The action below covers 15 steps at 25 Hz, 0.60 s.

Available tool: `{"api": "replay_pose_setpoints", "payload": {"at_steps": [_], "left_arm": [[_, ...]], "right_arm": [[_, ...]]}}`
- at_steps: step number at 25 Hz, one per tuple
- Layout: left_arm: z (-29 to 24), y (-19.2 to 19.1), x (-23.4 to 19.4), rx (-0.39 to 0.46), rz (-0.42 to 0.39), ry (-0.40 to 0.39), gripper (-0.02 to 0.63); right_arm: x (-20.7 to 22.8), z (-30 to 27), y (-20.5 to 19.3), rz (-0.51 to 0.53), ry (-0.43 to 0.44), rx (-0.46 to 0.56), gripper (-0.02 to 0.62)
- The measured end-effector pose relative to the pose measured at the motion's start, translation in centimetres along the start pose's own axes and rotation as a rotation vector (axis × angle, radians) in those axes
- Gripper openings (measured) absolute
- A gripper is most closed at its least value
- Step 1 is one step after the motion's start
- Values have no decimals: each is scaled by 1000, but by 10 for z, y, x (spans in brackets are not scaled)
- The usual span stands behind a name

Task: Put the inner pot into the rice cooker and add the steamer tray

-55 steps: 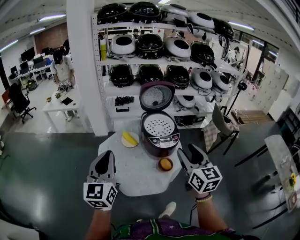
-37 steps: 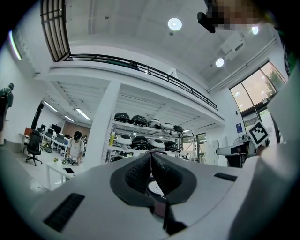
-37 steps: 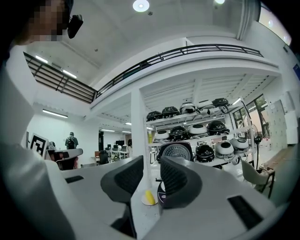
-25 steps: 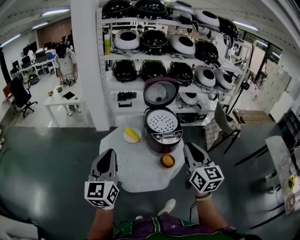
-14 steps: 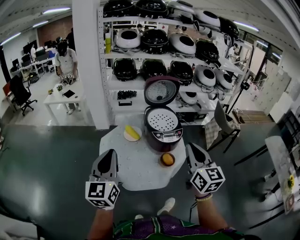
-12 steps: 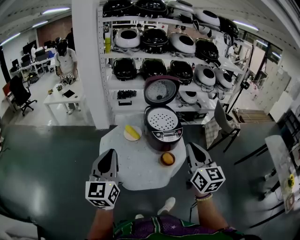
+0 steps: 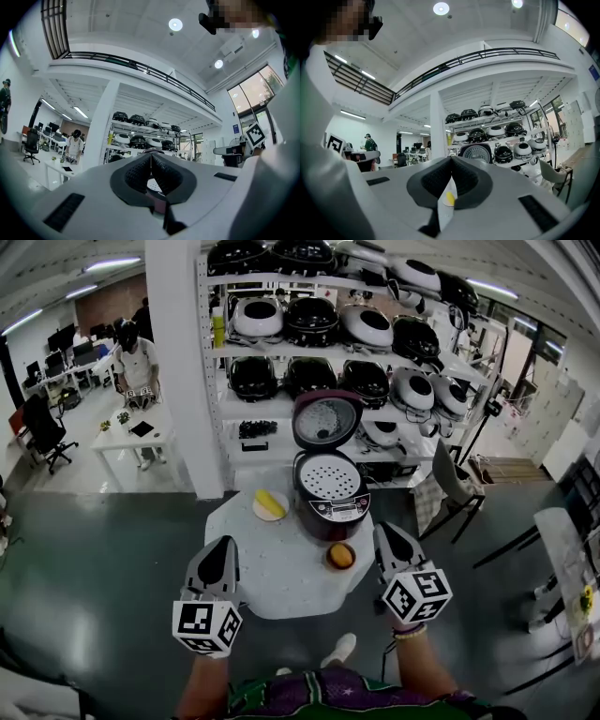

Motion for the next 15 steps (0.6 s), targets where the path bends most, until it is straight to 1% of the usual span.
{"api": "replay_pose_setpoints", "payload": {"at_steps": [8, 15], "left_arm": [[4, 7, -4, 6, 0, 6, 23], [5, 12, -2, 17, 7, -8, 23]], "right_arm": [[-7, -4, 3, 7, 15, 3, 6], [-10, 6, 6, 39, -5, -2, 6]]}}
Point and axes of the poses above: the fingertips, and each gripper's own axes: z backward along the fingers, x to its right, y out of its top, the point moved 6 cm from there along z, backward along the fingers, and after that the axes turned 14 degrees about x, right-handed, at the moved point
